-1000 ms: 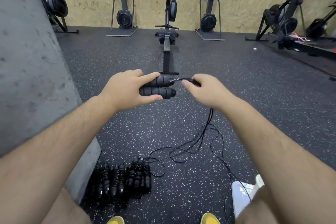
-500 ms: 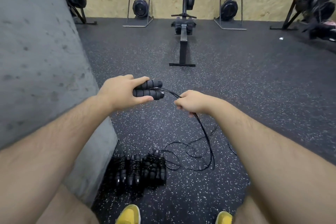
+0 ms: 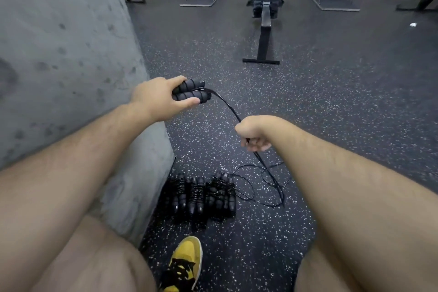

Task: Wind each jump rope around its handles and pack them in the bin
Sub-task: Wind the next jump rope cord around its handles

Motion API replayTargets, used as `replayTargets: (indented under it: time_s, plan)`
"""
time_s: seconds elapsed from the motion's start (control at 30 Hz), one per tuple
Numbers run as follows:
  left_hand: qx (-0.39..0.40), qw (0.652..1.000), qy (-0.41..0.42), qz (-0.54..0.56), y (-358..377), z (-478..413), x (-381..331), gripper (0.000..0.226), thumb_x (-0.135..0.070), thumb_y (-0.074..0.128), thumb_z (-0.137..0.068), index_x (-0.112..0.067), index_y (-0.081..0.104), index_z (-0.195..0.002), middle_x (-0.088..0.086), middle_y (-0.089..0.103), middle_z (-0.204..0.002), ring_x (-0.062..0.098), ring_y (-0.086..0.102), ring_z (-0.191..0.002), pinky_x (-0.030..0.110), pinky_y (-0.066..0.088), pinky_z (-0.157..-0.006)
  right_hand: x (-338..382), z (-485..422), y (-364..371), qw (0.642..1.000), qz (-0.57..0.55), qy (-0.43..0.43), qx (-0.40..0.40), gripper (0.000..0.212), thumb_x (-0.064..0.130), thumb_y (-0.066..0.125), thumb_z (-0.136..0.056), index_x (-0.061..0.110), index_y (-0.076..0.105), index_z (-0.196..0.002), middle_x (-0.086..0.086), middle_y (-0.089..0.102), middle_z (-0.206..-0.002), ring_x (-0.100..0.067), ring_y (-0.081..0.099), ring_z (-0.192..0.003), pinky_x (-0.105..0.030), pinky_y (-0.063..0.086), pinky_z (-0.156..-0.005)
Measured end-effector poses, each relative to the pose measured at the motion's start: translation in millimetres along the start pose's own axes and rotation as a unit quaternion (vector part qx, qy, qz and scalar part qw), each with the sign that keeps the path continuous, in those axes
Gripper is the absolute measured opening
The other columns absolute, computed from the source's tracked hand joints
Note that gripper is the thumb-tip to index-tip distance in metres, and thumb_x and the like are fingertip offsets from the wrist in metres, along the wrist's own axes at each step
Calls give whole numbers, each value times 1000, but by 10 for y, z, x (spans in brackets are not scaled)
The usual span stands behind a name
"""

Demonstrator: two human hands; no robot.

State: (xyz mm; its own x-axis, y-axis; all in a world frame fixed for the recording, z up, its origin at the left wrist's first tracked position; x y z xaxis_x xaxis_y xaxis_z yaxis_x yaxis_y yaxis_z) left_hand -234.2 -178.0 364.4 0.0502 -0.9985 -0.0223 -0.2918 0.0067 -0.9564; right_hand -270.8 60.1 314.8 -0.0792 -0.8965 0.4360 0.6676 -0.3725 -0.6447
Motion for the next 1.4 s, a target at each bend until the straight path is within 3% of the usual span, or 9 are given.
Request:
replayTargets:
  time_s: [0.13,0.3,0.37,0.5,0.6,0.8,1.03,1.2,1.4]
  plan:
    - [22,1000,5,7,74,9,-54,63,-88,43,-80,-35,55,-112,-6,65,-90,26,64,-93,33,51,-68,38,-220,59,973,-222,-56,-5,36,35,36,-107,13,64,-114,-10,69,-116,-24,69,-99,-40,61,-75]
    - [6,999,17,36,38,-44,-221,60,-88,43,-79,-36,54,-106,-8,60,-82,25,63,-86,36,54,-69,144,-127,-454,767,-392,-235,-451,39,35,33,-107,30,45,-144,3,44,-152,-19,42,-138,-39,33,-116]
    - [2,999,32,42,11,-67,-348,57,-87,43,-80,-37,53,-106,-9,57,-82,23,61,-83,36,54,-70,30,-39,-598,730,-337,-248,-540,41,35,33,-108,30,41,-148,7,26,-163,-12,16,-152,-33,14,-120]
    - [0,997,56,50,-2,-129,-585,55,-86,43,-81,-35,51,-100,-10,56,-78,23,60,-80,34,51,-67,-257,86,-764,733,-216,-214,-609,41,33,35,-107,30,41,-147,8,19,-166,-12,6,-154,-43,22,-114]
    - [-4,996,68,54,20,-161,-719,56,-85,44,-82,-36,53,-107,-9,56,-77,23,60,-78,34,52,-66,-446,204,-854,768,-103,-134,-618,37,35,33,-105,21,60,-127,-4,56,-139,-27,38,-137,-45,36,-106]
    - [-24,993,102,62,-13,-216,-969,63,-89,38,-80,-49,44,-129,-5,57,-92,26,62,-92,36,53,-74,-767,160,-721,936,105,61,-331,57,47,24,-103,10,55,-132,-17,55,-135,-37,43,-128,-47,37,-103]
    - [-49,984,170,22,-38,-216,-1279,77,-89,37,-77,-50,37,-144,-4,58,-102,25,64,-99,34,49,-75,-717,493,-711,944,-73,-136,-291,20,32,48,-100,16,55,-90,-6,70,-91,-22,68,-82,-31,45,-65]
    - [-74,975,210,-25,-84,-217,-1394,84,-87,34,-77,-45,38,-149,-1,59,-101,27,62,-96,34,45,-71,-706,777,-758,928,-83,-179,-316,13,32,52,-92,20,53,-93,1,63,-88,-20,58,-74,-33,46,-65]
    - [-91,957,274,-12,-56,-194,-1457,102,-100,16,-68,-42,47,-145,-2,59,-93,27,64,-81,33,49,-64,-709,1151,-843,877,141,-255,-382,19,31,45,-102,22,61,-104,0,63,-104,-24,58,-95,-40,49,-85]
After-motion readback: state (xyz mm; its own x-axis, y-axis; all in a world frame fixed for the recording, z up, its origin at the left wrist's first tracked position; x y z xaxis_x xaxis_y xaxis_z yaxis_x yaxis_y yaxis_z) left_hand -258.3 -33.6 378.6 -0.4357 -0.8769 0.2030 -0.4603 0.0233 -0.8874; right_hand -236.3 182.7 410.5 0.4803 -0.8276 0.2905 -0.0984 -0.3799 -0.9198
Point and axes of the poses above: each hand's wrist, its own z-axis away from the middle knuckle, its own y-axis out of the palm, x = y × z, the point moved 2 cm from there along -z, towards the middle knuckle
